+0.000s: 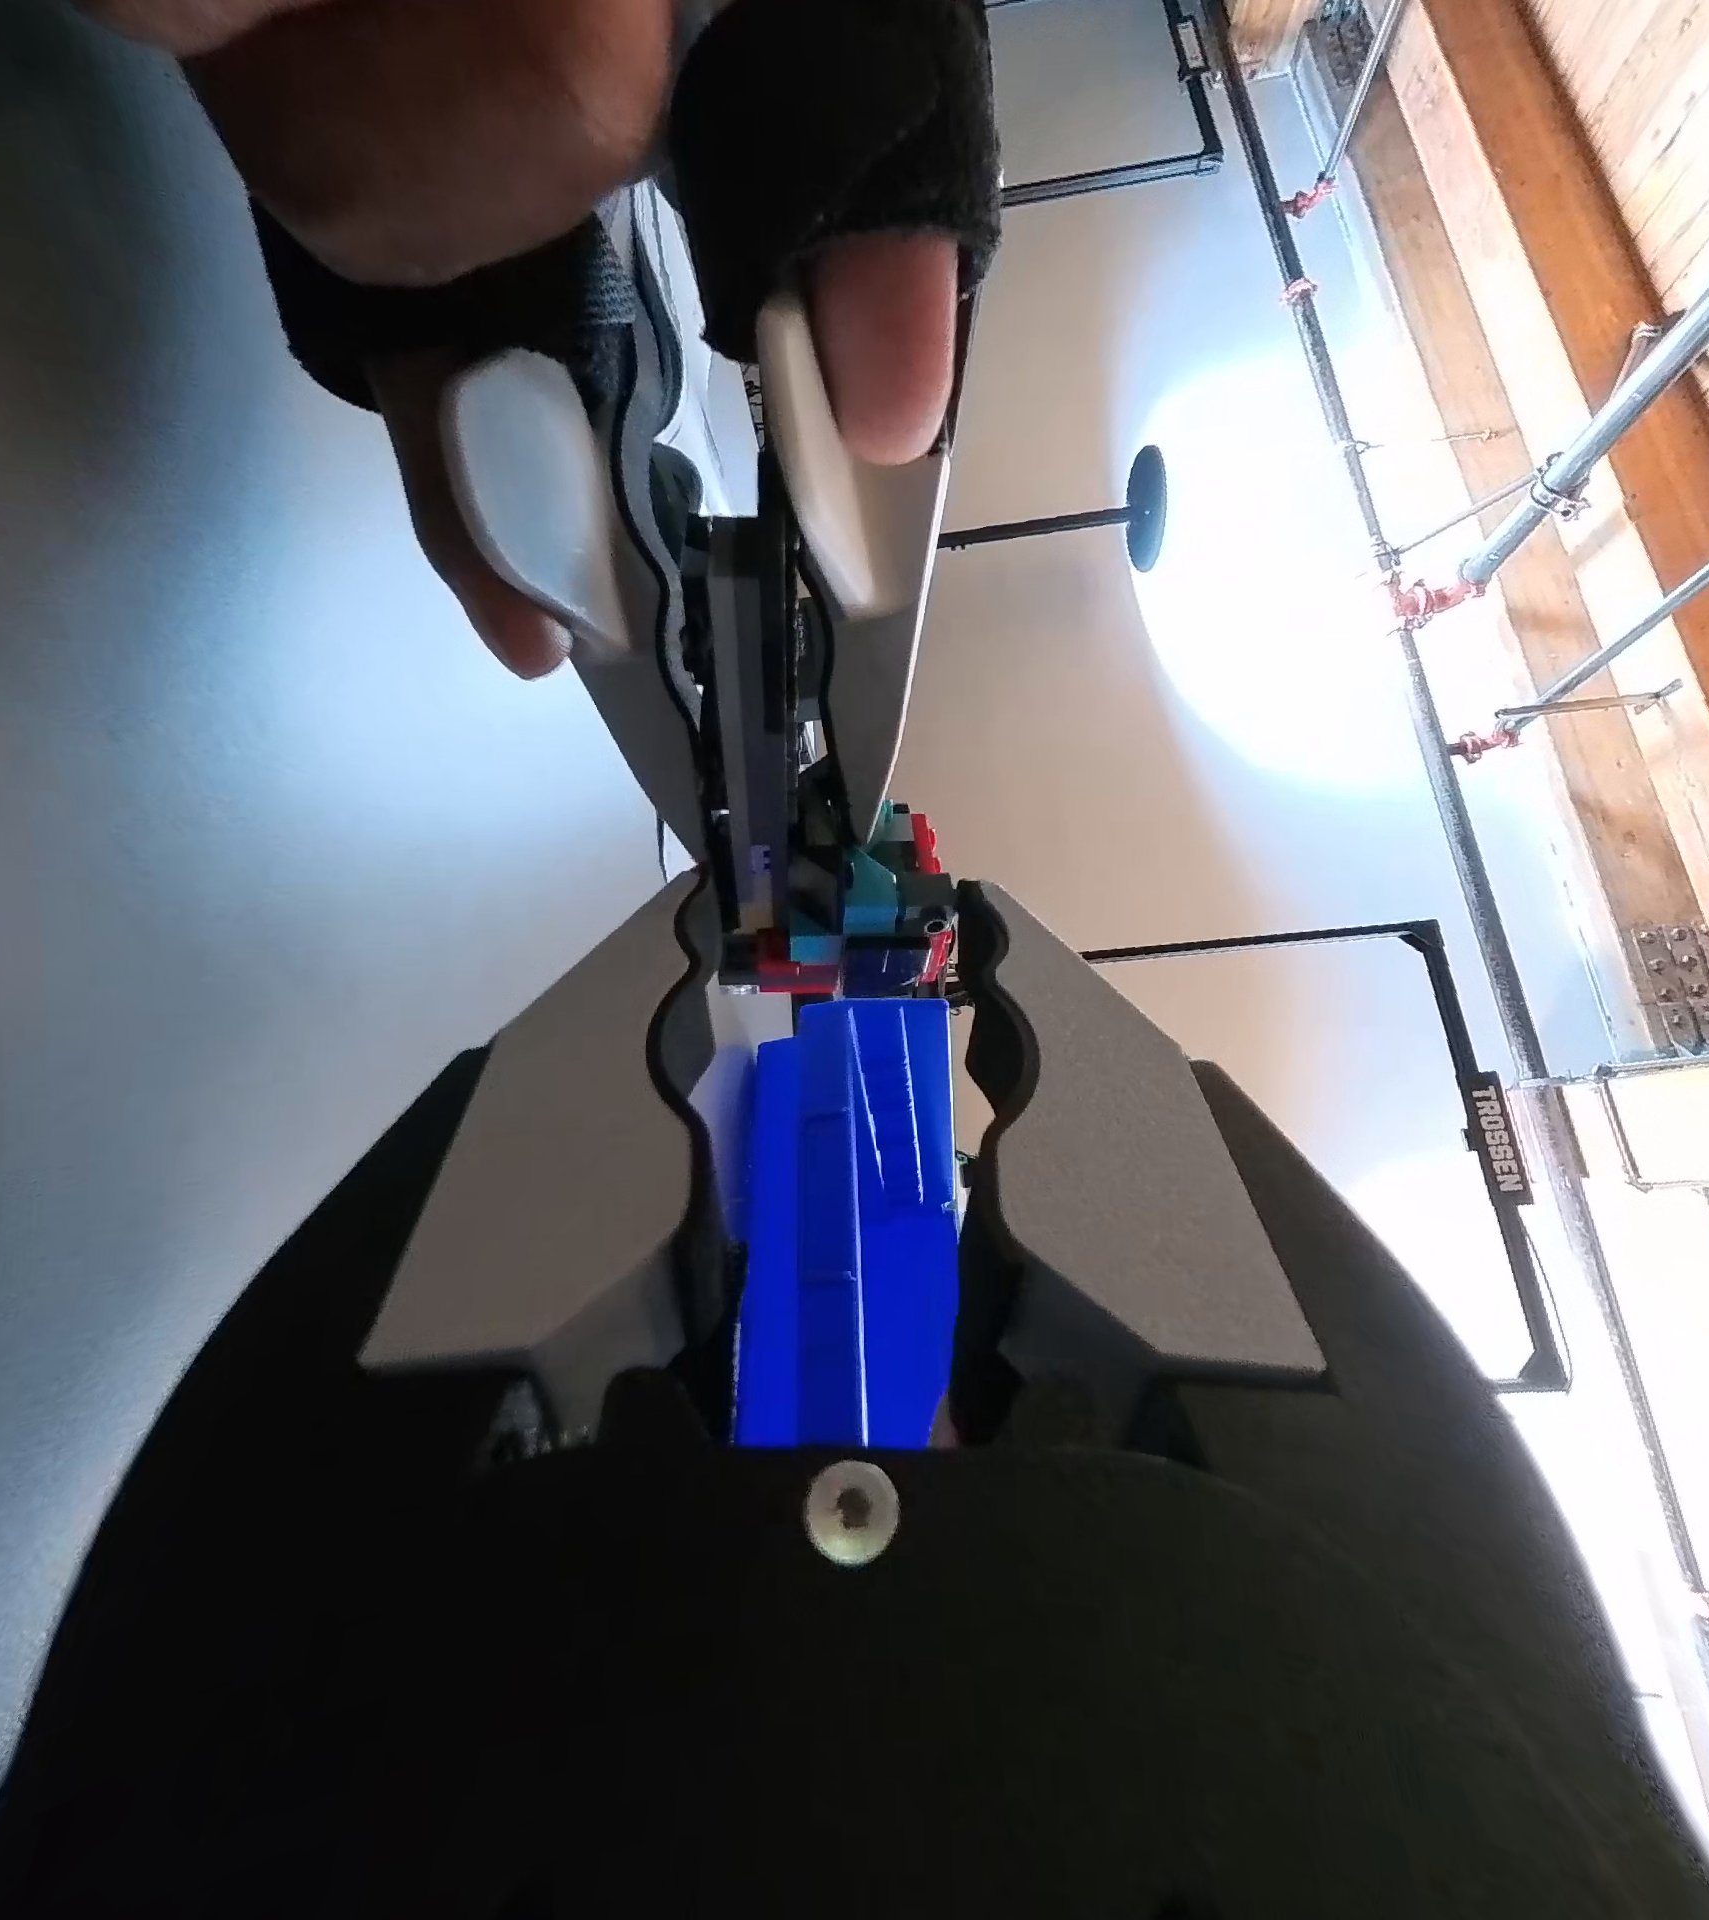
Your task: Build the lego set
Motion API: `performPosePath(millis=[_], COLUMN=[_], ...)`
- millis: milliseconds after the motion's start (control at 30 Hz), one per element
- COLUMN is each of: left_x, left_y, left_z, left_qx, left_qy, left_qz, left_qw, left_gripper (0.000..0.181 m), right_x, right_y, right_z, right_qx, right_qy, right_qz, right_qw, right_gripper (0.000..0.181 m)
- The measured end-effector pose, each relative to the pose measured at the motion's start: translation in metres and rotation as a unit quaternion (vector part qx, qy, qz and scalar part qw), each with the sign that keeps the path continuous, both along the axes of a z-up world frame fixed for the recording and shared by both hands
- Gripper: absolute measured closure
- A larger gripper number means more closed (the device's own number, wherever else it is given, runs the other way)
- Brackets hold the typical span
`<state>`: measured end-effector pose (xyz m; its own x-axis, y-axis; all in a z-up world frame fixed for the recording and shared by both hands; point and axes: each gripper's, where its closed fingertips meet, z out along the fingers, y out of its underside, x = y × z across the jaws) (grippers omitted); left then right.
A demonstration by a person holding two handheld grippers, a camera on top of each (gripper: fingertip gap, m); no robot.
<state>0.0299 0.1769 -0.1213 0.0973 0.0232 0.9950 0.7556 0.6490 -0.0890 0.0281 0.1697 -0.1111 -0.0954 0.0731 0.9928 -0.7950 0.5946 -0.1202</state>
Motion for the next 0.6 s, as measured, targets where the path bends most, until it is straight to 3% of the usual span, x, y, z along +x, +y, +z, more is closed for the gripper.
performPosePath(millis=[600], left_x=[-0.0003], left_y=[-0.0003], left_z=[-0.0022], left_qx=[-0.002], left_qy=[-0.005], left_qz=[-0.001], left_qw=[1.000], left_gripper=[0.157], right_x=[-0.0007], right_y=[-0.0007], right_z=[-0.0018], right_qx=[0.016], right_qy=[0.009], right_qz=[-0.004], right_qw=[1.000], right_gripper=[0.137])
